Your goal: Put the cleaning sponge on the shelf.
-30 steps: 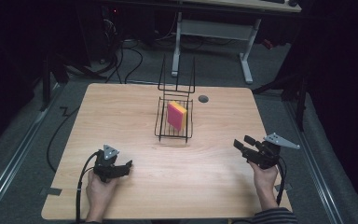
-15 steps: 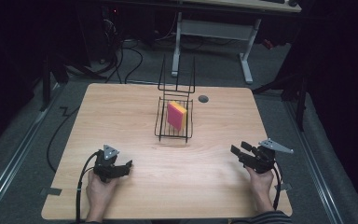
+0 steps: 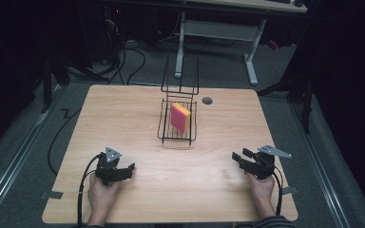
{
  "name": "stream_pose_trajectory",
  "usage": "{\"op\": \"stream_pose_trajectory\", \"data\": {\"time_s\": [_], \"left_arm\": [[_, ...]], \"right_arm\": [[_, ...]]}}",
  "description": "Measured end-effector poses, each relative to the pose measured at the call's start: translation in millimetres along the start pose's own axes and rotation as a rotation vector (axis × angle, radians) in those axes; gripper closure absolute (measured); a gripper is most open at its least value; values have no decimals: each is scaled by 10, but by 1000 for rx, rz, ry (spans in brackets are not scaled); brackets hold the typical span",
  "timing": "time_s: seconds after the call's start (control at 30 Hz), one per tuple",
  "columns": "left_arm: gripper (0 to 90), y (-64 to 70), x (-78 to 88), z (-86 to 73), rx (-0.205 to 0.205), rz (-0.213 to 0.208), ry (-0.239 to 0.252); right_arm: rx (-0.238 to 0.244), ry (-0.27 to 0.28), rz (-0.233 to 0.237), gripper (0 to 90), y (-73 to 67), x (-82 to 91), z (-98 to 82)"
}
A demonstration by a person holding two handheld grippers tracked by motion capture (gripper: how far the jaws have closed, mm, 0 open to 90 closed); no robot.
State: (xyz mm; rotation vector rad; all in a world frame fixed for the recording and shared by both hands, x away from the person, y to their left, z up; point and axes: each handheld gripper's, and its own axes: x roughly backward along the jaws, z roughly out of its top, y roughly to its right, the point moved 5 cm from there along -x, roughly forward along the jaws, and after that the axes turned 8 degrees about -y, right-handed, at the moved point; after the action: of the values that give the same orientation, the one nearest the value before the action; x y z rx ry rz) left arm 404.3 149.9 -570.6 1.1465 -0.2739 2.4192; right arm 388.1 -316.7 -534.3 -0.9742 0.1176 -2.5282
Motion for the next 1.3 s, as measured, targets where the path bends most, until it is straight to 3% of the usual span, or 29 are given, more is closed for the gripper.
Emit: {"op": "stream_pose_trajectory", "data": {"time_s": [1.07,1.3], "left_arm": [[214,0,0,0,0,1,0],[214,1,0,-1,1,1,0]], "right_arm": [[107,-148,-111,387,-81,-268,-154],[163,-204,-176,367,-99,-316,-172]]}}
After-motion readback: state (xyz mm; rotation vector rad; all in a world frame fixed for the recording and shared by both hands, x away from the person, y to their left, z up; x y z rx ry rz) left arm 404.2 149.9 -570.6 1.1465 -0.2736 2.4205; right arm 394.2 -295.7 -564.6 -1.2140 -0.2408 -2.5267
